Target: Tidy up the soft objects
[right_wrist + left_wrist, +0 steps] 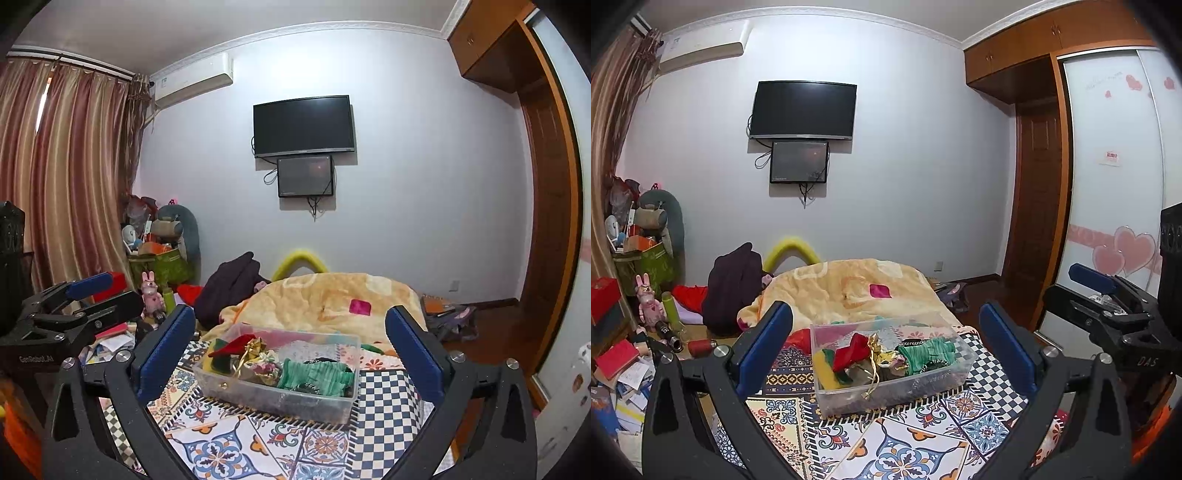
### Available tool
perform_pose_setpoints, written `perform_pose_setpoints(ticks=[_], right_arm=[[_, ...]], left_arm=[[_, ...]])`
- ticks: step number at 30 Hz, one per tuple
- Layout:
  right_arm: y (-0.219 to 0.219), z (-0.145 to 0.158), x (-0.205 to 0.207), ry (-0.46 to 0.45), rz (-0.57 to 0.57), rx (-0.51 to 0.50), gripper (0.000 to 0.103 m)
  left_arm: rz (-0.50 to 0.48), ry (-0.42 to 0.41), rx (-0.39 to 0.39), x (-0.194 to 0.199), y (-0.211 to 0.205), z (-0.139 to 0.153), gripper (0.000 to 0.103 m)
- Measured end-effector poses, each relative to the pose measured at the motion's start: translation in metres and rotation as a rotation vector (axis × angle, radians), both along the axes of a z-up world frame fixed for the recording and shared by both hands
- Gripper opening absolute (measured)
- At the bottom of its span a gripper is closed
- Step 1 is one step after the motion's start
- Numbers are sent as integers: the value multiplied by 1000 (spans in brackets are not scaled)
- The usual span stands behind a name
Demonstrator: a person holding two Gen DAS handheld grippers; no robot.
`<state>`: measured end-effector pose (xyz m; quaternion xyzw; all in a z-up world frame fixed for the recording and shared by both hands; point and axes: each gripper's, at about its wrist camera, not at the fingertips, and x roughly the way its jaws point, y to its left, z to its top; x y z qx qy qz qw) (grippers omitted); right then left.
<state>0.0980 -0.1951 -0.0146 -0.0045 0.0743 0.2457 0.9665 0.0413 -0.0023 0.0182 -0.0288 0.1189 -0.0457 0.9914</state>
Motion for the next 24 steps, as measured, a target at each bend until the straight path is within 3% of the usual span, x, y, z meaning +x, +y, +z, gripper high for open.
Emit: perform_pose_setpoints(ticks=[24], right_arm=[[-2, 0, -4, -9, -4, 5, 103]], left_arm=[[-3, -2, 0, -2, -2, 2, 103]])
